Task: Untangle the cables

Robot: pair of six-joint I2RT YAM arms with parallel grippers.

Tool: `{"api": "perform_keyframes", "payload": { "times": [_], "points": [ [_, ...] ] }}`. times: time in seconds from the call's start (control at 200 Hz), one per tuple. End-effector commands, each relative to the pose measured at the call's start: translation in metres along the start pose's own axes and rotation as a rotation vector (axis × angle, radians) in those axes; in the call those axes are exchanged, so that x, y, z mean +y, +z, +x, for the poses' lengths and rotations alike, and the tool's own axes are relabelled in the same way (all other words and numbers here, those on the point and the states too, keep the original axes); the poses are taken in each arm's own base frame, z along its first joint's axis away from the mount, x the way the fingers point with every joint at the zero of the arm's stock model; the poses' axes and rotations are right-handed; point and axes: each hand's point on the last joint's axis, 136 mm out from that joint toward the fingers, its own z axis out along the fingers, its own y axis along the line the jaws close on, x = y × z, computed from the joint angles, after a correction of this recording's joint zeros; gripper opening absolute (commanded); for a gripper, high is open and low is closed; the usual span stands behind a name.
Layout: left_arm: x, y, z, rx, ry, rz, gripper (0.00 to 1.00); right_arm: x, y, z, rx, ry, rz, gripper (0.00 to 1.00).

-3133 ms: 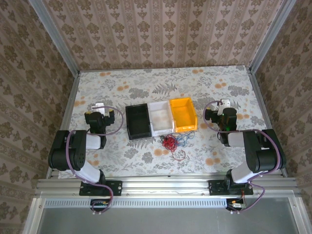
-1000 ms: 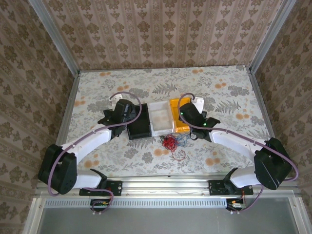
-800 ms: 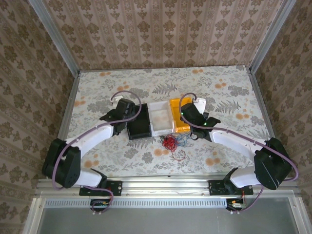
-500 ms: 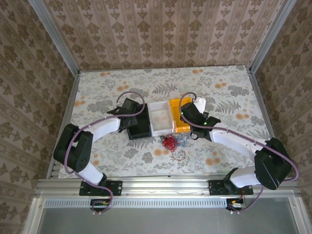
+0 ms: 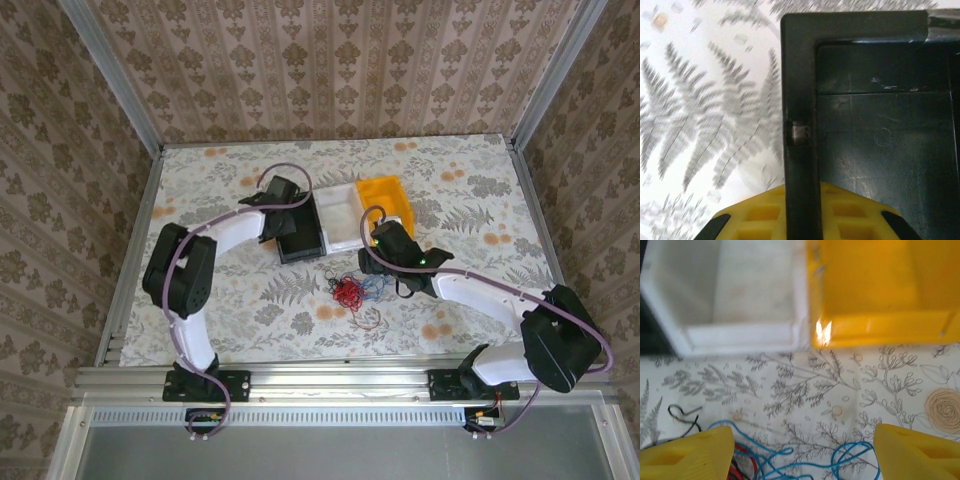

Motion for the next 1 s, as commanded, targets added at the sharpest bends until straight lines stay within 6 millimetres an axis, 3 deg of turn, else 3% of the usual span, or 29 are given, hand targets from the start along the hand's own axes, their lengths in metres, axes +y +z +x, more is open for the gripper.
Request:
{"api": "perform_keyframes", "payload": {
  "times": [0.0,0.13,0.24,0.34,0.455,0.55,0.635,0.745,0.995],
  "points": [
    [-0.007,0.002,-0.032,-0.036,0.100,-0.008,0.17,0.003,-0.004,0.018,0.061,-0.014,-0.067,0.73],
    [-0.019,-0.012,-0.056,-0.097,0.194,0.006,0.56,0.007,-0.003,0.035,0.114,0.000,-0.123,0.70],
    [-0.034,-0.049,-0.059,-0.204,0.288,0.046,0.71,0.007,-0.003,0.044,0.138,-0.012,-0.133,0.66],
    [-0.068,-0.085,-0.027,-0.267,0.448,0.197,0.73,0.007,0.000,0.052,0.164,-0.012,-0.156,0.62],
    [-0.107,-0.114,0.047,-0.170,0.613,0.462,0.74,0.006,0.004,0.060,0.203,-0.010,-0.168,0.57],
    [-0.123,-0.128,0.107,-0.042,0.711,0.619,0.76,0.003,0.008,0.067,0.229,-0.001,-0.165,0.53],
    [-0.124,-0.132,0.145,0.039,0.787,0.654,0.77,0.003,0.011,0.070,0.239,0.010,-0.177,0.51],
    [-0.124,-0.128,0.169,0.084,0.816,0.656,0.78,0.005,0.017,0.070,0.255,0.013,-0.183,0.48],
    [-0.132,-0.108,0.187,0.146,0.813,0.676,0.72,-0.002,0.031,0.076,0.304,0.058,-0.166,0.17]
  ]
}}
